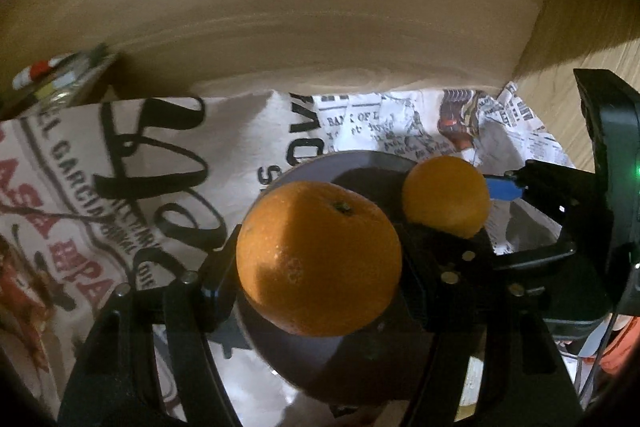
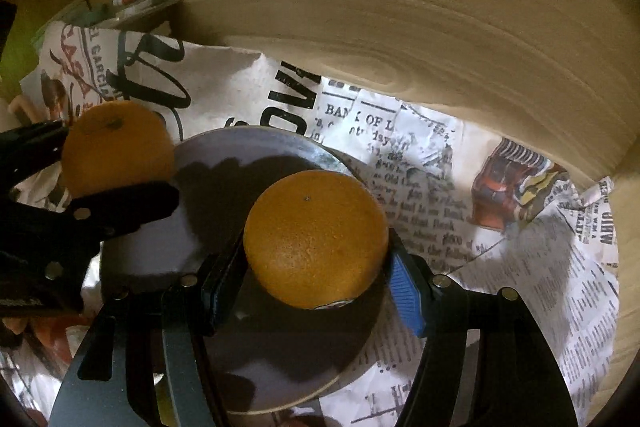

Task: Organize fruits
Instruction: 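Carry both oranges onto the dark plate and open both tools, then grasp a yellow-green squash with the right tool while the left tool grasps a red tomato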

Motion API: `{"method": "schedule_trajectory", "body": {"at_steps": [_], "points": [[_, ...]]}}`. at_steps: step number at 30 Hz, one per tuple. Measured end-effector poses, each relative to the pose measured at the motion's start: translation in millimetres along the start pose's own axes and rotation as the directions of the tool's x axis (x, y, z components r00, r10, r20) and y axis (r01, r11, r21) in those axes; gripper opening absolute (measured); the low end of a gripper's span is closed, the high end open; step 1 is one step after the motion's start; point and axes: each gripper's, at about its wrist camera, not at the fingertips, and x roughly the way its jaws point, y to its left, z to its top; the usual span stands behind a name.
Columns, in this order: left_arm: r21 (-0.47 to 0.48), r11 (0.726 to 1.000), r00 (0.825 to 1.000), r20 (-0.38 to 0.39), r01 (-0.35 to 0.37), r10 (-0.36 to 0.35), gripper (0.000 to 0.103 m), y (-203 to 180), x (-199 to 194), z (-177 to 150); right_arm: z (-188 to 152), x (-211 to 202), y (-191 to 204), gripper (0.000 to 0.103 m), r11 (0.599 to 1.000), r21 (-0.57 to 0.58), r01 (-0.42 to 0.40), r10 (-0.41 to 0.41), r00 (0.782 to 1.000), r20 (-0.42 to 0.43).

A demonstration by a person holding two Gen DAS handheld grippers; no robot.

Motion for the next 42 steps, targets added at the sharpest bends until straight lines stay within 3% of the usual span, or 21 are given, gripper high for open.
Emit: {"method": "schedule_trajectory", "body": {"at_steps": [13,16,19,29,35,42], "points": [[-0.086,0.994,0.988,-0.129,0.071,-0.082,0.069,9.0,35.8,-2.7,-0.2,18.5,4.7,0.064,1.0,-0.026,0.004,-0.005,0.999,-0.039],[-0.029,0.999,0.997,-0.068,0.031,-0.033,0.071,1.7,23.2,-0.9,0.0,16.9,5.7,0.064,1.0,-0.024,0.004,-0.005,0.999,-0.043],[-0.006,0.999,0.999,-0.027,0.037,-0.037,0.086,-1.9,8.7,1.7,0.0,10.4,5.5,0.067,1.0,-0.021,0.008,-0.008,1.0,-0.023],[0.025,1.0,0.994,0.107,0.007,-0.01,0.088,-4.4,-56.8,-5.6,2.0,-46.7,4.2,0.068,1.0,0.009,0.015,-0.015,0.999,0.04],[0.052,0.999,0.985,0.172,-0.012,0.003,0.095,-10.5,-96.9,-28.8,-6.4,-85.3,14.9,0.07,1.0,-0.002,0.012,-0.011,0.994,0.107],[0.078,0.996,0.981,0.195,-0.032,0.016,0.1,-15.8,-121.8,-64.9,-32.3,-114.8,37.9,0.075,1.0,-0.009,0.007,-0.005,0.986,0.166]]}}
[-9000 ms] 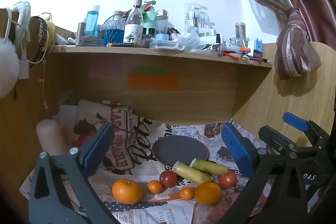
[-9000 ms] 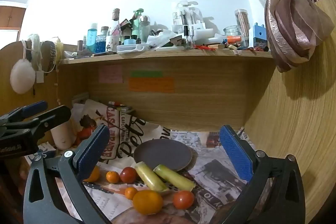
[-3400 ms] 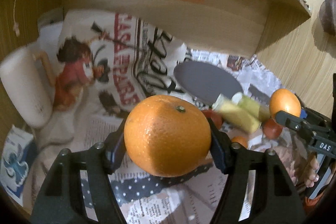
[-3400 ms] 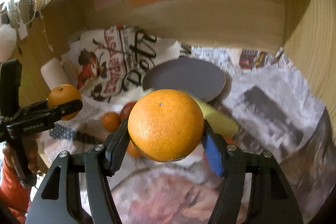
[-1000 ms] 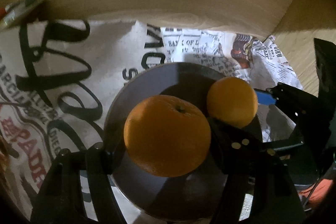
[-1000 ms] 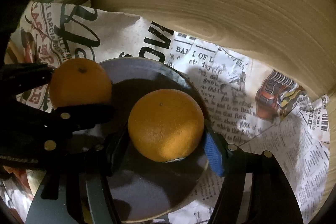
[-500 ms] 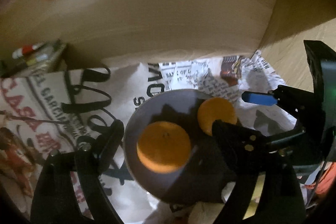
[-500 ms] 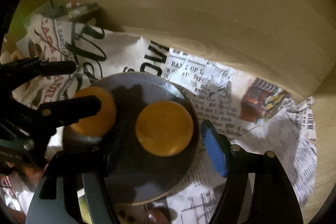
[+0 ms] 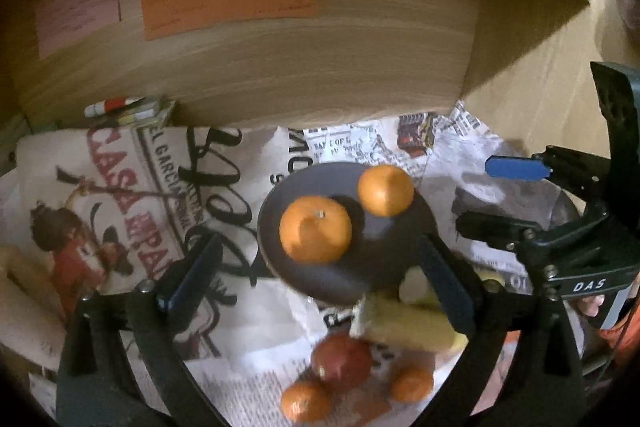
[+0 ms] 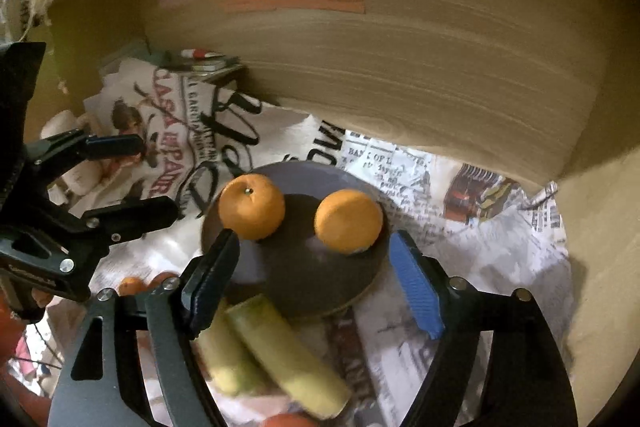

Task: Organize fruits
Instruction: 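Grasp a yellow-green squash with the right tool while the left tool grasps a red tomato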

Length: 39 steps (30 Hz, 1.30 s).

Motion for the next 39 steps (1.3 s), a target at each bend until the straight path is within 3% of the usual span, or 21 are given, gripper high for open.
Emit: {"method": "schedule_trajectory", "body": {"at_steps": [11,19,29,34,39], "points": [[-0.021,1.0,0.996,-0.095,-0.007,0.005,0.1,3.7,-3.0,-62.5,-47.3,0.1,18.3,0.075,0.999,0.034,-0.013,0.015,0.998,-0.066],[-0.034,0.999,0.99,-0.139,-0.003,-0.001,0.099,7.5,16.4,-82.2,-65.3,27.0,2.9,0.074,0.996,0.085,0.005,0.011,0.982,-0.186],[0.002,1.0,0.983,-0.182,0.027,-0.026,0.077,-0.6,43.0,-83.0,-60.8,37.0,-7.3,0.065,0.99,0.117,-0.081,0.105,0.97,-0.22],[0.015,0.999,0.977,-0.211,0.044,-0.04,0.067,-4.8,52.6,-86.7,-58.4,47.2,-3.2,0.055,0.994,0.076,-0.081,0.098,0.962,-0.253],[0.027,0.998,0.979,-0.198,0.053,-0.047,0.057,-8.7,52.9,-85.8,-57.7,49.2,1.9,0.047,0.998,0.035,-0.055,0.062,0.969,-0.241]]}}
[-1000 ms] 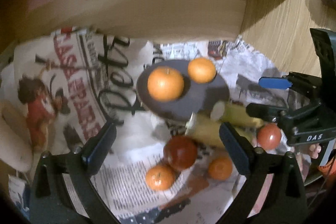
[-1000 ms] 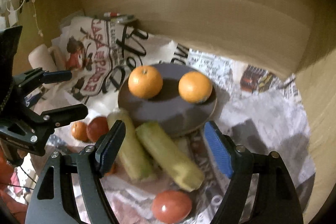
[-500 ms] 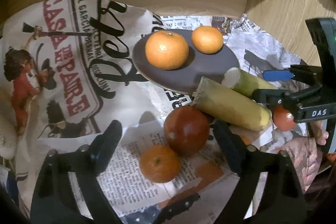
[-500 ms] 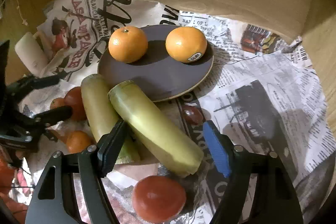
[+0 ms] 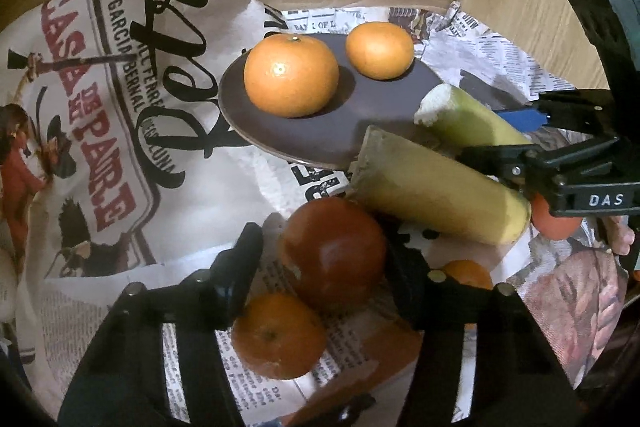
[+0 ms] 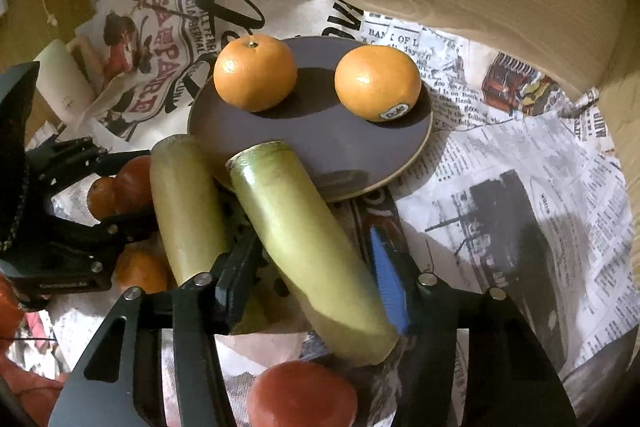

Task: Organize fruits
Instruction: 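Grasp a yellow-green squash with the right tool while the left tool grasps a red tomato, then set the squash and tomato onto the dark plate and release both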

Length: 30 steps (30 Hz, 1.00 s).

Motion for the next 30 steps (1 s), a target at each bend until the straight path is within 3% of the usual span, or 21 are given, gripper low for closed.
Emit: {"method": "schedule_trajectory", "body": {"at_steps": [3,6,16,30], "points": [[0.002,1.0,1.0,0.017,0.011,-0.011,0.048,0.5,-1.9,0.2,1.1,-2.4,0.7,0.039,1.0,-0.008,0.022,-0.022,1.0,0.018],[-0.012,1.0,1.0,0.023,0.015,-0.014,0.048,4.7,-1.7,-0.3,3.7,-5.9,-1.1,0.032,0.999,-0.001,0.049,-0.049,0.998,0.039],[-0.103,0.994,0.999,0.04,0.025,-0.021,0.047,23.2,-10.8,-1.6,7.8,-19.7,-11.3,0.032,0.997,0.063,0.049,-0.055,0.993,0.107],[-0.114,0.993,0.991,0.136,0.016,0.0,0.047,27.4,-36.2,24.2,28.3,-40.9,-6.4,0.031,0.997,0.06,0.044,-0.055,0.976,0.209]]}}
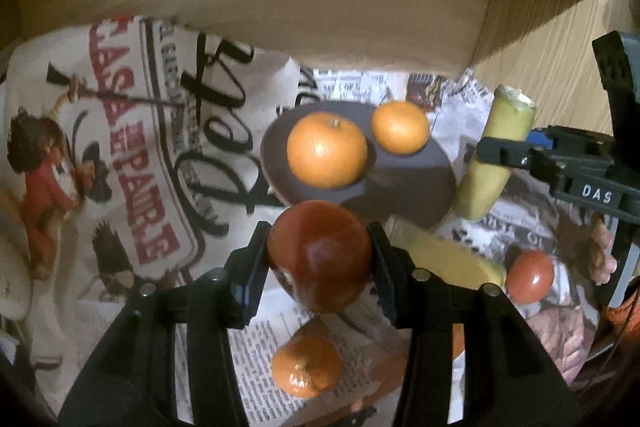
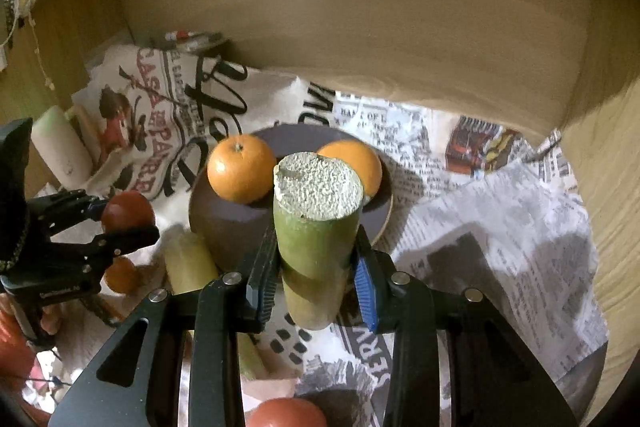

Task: Organize fruits
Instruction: 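Set the squash and tomato onto the dark plate and release both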

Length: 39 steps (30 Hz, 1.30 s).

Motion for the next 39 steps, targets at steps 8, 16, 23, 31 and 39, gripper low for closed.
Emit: {"method": "schedule_trajectory", "body": {"at_steps": [8,16,23,31,39], "points": [[0.023,0.999,1.0,-0.001,0.031,-0.031,0.047,-11.5,12.8,19.4,15.0,5.8,9.0,0.031,0.999,-0.039,0.003,-0.002,1.0,0.012],[0.036,0.998,0.997,-0.058,0.05,-0.048,0.047,-22.2,40.8,29.3,25.3,32.8,11.0,0.031,0.998,-0.068,-0.013,0.009,0.998,-0.057],[0.041,0.998,0.995,-0.09,0.056,-0.052,0.047,-24.1,59.8,34.7,33.4,53.8,7.4,0.031,0.997,-0.069,-0.025,0.018,0.995,-0.094],[0.048,0.997,0.996,-0.073,0.055,-0.052,0.047,-23.8,65.3,39.7,42.1,68.4,7.1,0.031,0.996,-0.074,-0.045,0.037,0.993,-0.109],[0.045,0.997,0.996,-0.067,0.057,-0.054,0.047,-21.7,60.3,39.6,47.0,79.9,9.2,0.031,0.996,-0.073,-0.056,0.047,0.992,-0.119]]}}
